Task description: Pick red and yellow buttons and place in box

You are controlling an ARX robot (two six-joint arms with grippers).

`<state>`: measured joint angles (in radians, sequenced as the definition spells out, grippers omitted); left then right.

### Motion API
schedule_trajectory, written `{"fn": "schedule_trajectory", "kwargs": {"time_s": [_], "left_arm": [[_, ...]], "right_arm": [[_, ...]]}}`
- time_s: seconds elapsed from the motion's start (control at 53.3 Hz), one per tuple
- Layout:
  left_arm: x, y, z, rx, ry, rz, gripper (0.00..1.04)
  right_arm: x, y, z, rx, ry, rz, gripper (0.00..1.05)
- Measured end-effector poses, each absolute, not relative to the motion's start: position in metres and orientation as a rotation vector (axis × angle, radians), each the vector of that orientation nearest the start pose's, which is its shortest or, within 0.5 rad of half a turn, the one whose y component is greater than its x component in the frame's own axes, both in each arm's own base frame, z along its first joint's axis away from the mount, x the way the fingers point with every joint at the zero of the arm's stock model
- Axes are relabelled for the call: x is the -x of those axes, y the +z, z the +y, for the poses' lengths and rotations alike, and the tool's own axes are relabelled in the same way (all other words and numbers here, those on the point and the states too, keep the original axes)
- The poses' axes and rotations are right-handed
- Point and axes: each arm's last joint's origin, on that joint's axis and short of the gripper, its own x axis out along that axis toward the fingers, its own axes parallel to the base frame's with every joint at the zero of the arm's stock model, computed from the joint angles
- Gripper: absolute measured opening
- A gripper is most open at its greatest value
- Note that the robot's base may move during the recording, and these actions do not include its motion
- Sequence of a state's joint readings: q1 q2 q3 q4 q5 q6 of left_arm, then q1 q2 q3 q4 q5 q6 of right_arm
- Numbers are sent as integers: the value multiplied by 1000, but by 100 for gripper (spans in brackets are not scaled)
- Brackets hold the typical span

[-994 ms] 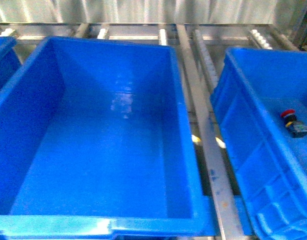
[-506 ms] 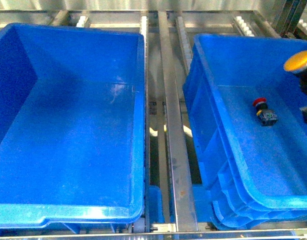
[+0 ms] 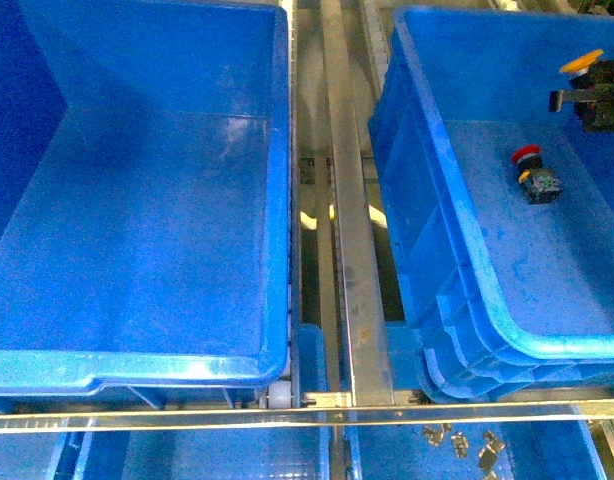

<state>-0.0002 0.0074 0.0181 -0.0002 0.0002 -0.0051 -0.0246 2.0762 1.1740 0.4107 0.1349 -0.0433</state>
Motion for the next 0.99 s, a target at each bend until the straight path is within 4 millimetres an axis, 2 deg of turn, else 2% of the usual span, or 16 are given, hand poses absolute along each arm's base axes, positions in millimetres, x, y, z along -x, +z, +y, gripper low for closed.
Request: {"fn": "schedule_trajectory", "kwargs": {"time_s": [0.188, 0.431, 0.469, 0.656, 0.713, 0.731, 0.844, 0.9, 0.994], "left_arm": [[-97, 169, 0, 5, 0, -10, 97], [-97, 169, 0, 5, 0, -10, 97], [-97, 169, 0, 5, 0, -10, 97], [-97, 169, 0, 5, 0, -10, 97], [-97, 169, 0, 5, 0, -10, 97], [-97, 169, 0, 5, 0, -10, 97], [-97, 169, 0, 5, 0, -10, 97], [-97, 169, 0, 5, 0, -10, 97], [-97, 169, 0, 5, 0, -10, 97]], "right_arm": [[-457, 119, -11, 47, -170, 533, 31], [-470, 104, -2, 105, -150, 547, 31], [-472, 103, -2, 109, -150, 549, 34], [-477, 94, -3, 118, -174, 561, 63], [-477, 94, -4, 120, -190, 558, 69], [-477, 94, -7, 121, -215, 550, 76], [-467, 102, -13, 80, -254, 503, 94], [-460, 106, -14, 58, -262, 494, 99], [-435, 121, -18, 6, -266, 460, 97]]}}
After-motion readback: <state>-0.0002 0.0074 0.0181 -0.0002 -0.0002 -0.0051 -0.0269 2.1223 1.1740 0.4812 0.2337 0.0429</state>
